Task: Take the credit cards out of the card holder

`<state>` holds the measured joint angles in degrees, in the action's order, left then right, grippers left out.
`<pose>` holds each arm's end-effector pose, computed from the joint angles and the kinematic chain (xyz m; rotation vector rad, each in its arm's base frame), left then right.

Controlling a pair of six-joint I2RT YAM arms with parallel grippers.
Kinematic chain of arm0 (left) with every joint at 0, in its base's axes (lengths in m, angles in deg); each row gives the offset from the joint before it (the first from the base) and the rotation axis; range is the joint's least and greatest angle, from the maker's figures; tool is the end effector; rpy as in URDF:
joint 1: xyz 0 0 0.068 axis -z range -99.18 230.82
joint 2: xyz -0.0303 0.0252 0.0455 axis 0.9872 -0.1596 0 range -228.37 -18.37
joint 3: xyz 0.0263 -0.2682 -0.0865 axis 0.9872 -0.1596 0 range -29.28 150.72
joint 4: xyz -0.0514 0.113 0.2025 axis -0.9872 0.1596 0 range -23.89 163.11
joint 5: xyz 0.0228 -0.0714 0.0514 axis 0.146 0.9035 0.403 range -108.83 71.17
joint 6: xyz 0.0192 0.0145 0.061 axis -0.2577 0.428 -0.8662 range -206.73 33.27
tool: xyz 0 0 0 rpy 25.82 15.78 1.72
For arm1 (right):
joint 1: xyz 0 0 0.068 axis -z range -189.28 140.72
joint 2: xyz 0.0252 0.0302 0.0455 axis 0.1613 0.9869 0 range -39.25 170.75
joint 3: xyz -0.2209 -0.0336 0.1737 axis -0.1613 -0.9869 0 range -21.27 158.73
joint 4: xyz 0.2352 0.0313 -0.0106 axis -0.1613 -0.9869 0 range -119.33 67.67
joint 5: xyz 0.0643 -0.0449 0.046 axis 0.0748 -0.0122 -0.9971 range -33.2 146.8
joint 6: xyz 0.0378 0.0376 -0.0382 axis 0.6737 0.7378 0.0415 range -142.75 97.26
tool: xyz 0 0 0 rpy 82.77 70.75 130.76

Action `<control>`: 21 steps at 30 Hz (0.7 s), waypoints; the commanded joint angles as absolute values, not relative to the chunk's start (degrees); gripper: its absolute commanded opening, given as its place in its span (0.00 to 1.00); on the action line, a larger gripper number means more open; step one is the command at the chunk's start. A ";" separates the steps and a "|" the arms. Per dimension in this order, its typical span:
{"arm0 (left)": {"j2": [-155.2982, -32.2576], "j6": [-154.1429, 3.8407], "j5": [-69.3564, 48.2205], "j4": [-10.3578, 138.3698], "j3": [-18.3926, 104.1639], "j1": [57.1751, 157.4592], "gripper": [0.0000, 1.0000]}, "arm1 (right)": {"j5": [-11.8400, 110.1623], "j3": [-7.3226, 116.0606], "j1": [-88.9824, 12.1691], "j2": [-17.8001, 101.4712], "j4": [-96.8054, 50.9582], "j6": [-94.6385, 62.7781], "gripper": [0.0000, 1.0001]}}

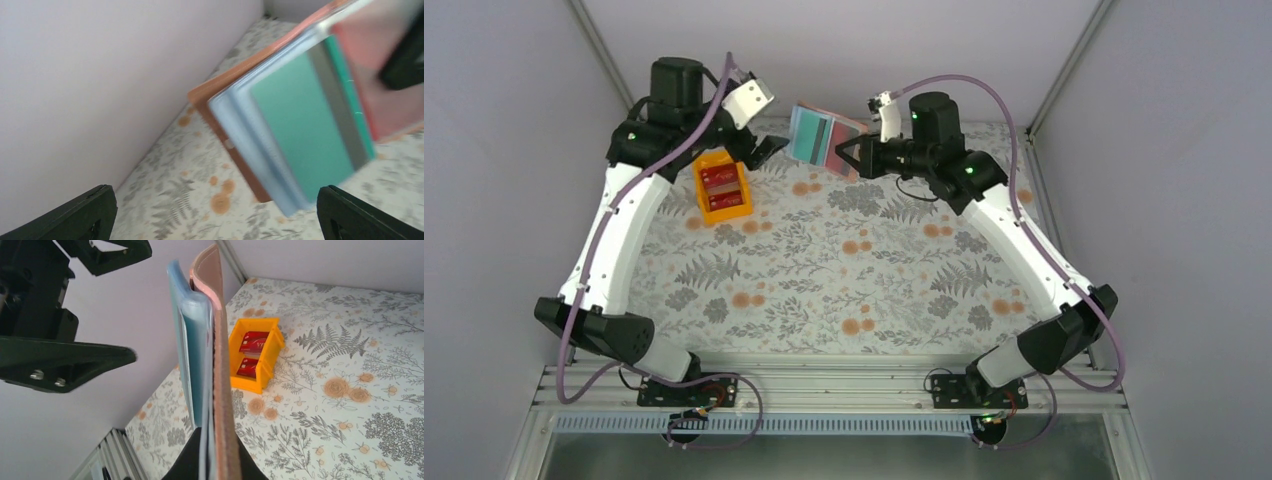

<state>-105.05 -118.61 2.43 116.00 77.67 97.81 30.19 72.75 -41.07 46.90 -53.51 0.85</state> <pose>0.2768 -0.1041 0.4595 1.0492 1.7694 -0.2264 0.2606 0.1887 0.4294 -0.4694 2.0435 1.0672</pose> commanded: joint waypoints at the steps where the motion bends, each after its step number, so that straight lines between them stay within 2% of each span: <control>1: -101.99 -122.01 25.95 121.27 76.35 93.76 1.00 | 25.39 76.13 -40.52 45.42 -58.93 -8.18 0.04; 3: -100.50 -124.44 34.91 121.88 74.63 92.48 1.00 | 24.04 76.90 -40.56 45.65 -61.13 -11.59 0.04; 6: -100.35 -124.70 41.24 123.00 73.62 92.16 1.00 | 22.70 77.72 -40.56 45.53 -63.79 -15.81 0.04; 15: -101.73 -117.45 43.26 118.83 68.87 92.12 1.00 | 13.14 75.62 -40.54 40.76 -63.30 -25.45 0.04; 21: -102.24 -118.74 50.44 120.06 66.64 92.38 1.00 | 9.70 74.32 -40.57 39.51 -61.31 -26.65 0.04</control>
<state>-102.01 -118.24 42.97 120.65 67.44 92.22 13.82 75.22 -40.94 40.92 -63.69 -23.94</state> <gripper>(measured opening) 0.998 0.069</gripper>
